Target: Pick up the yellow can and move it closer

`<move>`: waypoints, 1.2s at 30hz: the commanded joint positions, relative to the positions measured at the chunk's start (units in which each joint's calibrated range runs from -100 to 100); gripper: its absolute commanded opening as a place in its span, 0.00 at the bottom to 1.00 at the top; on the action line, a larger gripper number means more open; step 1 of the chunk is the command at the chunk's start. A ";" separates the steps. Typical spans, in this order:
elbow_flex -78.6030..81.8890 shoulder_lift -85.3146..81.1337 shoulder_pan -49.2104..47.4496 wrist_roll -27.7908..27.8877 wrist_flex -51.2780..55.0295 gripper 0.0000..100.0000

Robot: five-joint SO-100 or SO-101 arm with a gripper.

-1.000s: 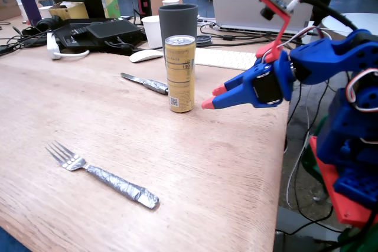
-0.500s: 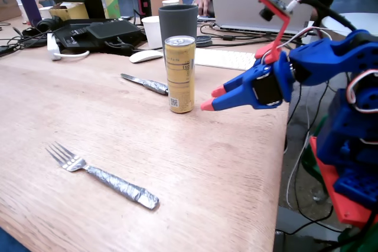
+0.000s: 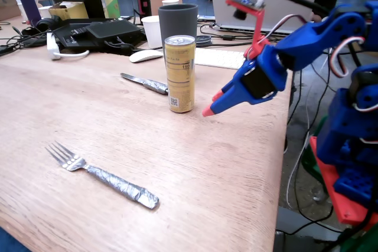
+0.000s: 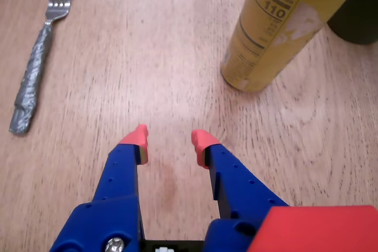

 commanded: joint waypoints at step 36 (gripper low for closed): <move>-2.52 41.76 24.55 0.49 -80.47 0.18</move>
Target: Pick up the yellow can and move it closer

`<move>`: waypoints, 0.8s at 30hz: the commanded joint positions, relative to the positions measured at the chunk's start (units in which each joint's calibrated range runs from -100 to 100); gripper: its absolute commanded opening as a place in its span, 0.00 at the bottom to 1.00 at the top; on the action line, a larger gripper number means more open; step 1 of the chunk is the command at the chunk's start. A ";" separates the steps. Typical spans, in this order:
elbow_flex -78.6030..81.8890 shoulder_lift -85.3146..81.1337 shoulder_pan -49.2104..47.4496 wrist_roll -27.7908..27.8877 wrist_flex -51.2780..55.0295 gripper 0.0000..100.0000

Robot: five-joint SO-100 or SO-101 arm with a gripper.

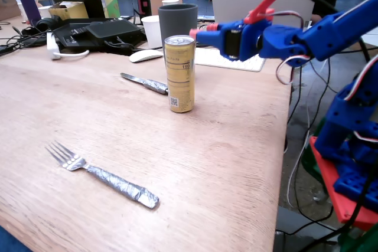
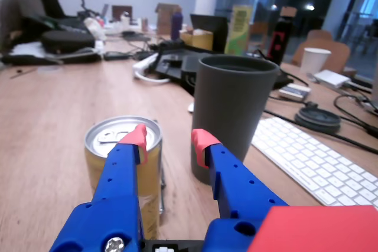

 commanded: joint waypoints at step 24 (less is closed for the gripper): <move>-10.42 24.28 0.59 -0.44 -0.97 0.74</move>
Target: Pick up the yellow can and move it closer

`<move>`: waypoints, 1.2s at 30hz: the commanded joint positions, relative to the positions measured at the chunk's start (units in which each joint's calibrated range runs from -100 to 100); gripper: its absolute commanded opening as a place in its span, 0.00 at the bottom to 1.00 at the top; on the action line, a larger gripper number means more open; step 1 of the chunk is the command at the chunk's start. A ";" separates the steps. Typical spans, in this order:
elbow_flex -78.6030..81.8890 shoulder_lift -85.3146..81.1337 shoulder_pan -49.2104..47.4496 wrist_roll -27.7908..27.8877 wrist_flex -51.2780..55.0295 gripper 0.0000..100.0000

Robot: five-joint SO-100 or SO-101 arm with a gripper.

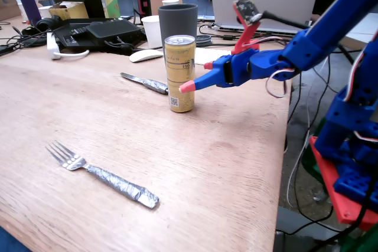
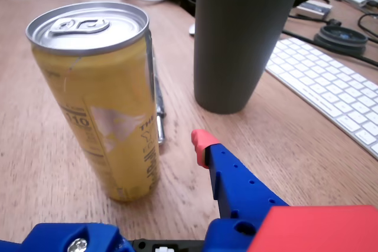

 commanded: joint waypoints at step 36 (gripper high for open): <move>-22.88 19.65 -6.95 -0.15 -7.45 0.33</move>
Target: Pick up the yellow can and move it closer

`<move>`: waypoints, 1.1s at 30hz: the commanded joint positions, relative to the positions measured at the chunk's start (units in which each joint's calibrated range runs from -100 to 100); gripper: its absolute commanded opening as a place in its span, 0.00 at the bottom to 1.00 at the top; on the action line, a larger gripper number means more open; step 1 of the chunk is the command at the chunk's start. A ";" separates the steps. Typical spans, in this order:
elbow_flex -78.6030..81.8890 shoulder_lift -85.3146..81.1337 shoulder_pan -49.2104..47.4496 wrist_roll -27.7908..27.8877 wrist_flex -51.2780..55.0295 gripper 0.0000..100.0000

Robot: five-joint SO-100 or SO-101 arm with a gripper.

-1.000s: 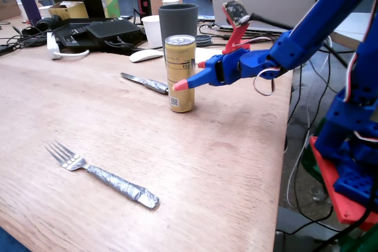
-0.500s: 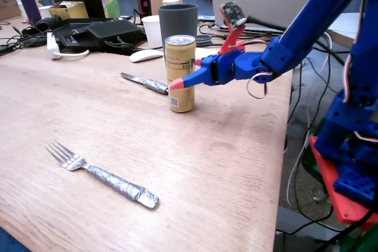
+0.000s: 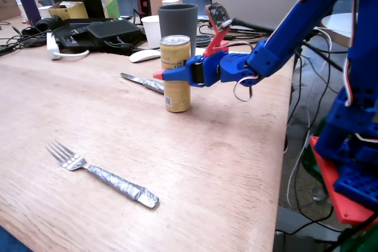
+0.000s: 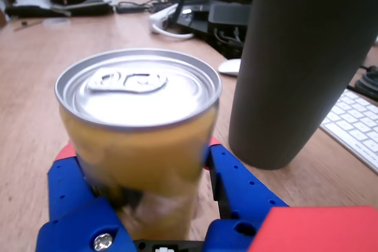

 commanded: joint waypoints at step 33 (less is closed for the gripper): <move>19.35 -52.04 -16.46 0.00 29.55 0.26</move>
